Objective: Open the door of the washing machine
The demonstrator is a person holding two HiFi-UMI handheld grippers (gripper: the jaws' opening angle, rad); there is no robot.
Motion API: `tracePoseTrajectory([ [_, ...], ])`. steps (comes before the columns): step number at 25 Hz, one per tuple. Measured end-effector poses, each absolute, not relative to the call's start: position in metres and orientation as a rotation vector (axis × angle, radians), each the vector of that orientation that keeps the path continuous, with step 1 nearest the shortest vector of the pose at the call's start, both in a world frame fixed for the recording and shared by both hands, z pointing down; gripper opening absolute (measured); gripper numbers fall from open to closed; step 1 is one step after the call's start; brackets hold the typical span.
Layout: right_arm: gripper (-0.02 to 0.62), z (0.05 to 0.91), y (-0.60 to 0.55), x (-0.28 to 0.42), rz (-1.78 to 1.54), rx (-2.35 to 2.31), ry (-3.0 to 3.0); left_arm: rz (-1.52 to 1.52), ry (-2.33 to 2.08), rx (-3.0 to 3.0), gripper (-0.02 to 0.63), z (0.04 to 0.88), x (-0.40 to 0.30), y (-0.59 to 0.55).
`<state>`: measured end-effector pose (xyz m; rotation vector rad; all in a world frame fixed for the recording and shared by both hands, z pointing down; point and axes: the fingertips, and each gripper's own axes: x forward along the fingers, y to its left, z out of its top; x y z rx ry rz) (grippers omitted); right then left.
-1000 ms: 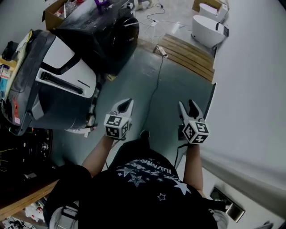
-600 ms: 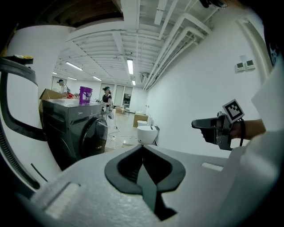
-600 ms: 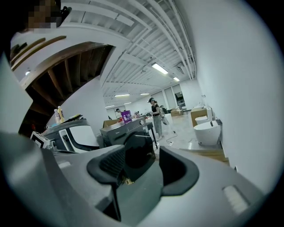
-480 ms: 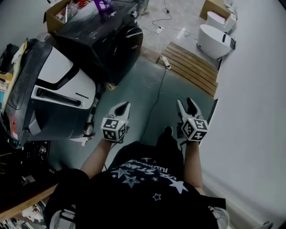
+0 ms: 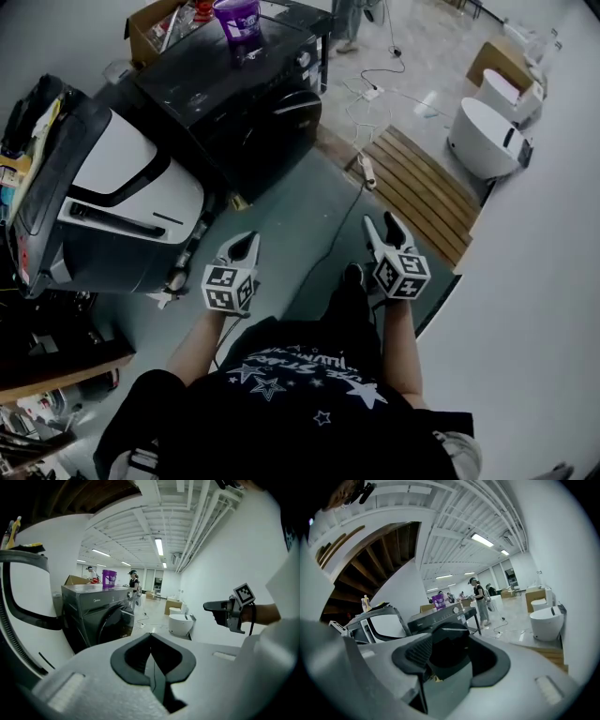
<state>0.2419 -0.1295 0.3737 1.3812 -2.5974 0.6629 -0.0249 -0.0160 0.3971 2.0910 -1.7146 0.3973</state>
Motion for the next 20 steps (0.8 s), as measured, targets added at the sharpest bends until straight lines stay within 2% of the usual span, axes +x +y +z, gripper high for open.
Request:
tracePoseTrajectory([
  [10,0.242,0.359,-0.308,0.29,0.621,1.119,-2.69,0.347,-1.889,1.934,0.011,0.379,0.043,-0.142],
  [20,0.242,0.386,-0.372,0.255,0.629,0.817,-2.709,0.307,-2.076,1.718,0.011,0.388,0.031,-0.172],
])
